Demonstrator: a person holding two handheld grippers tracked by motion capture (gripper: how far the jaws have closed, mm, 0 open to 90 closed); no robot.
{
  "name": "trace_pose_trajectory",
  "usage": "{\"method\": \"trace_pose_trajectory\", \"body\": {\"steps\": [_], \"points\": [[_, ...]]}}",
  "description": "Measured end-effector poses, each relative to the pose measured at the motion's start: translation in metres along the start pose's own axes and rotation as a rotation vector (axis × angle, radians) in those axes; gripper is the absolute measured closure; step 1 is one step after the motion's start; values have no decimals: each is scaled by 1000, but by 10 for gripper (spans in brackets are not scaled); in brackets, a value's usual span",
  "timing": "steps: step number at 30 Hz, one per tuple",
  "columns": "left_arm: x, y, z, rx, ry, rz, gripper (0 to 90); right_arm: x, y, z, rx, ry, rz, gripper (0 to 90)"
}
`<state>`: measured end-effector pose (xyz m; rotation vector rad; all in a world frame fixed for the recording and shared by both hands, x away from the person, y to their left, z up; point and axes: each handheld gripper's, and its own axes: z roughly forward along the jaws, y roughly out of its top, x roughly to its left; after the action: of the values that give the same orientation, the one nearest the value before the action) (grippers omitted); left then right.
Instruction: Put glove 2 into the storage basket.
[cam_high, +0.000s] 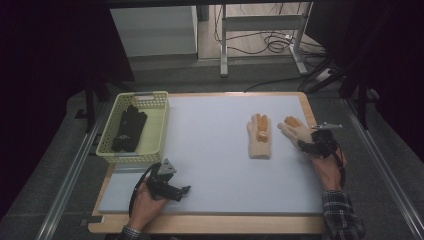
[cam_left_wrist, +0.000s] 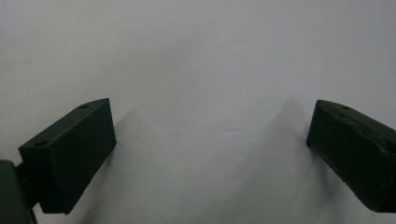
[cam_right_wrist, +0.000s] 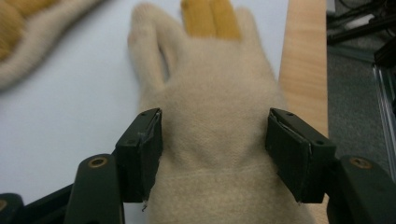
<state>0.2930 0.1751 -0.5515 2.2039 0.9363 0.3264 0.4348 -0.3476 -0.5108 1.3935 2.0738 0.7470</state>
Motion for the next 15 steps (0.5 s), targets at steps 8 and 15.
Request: {"method": "trace_pose_trajectory", "body": {"steps": [8,15], "points": [[0,0,0,0,0,0,14,10,0,-2,15,8,11,752],[0,0,0,0,0,0,14,12,-3,-10,-37,38,52,790]]}}
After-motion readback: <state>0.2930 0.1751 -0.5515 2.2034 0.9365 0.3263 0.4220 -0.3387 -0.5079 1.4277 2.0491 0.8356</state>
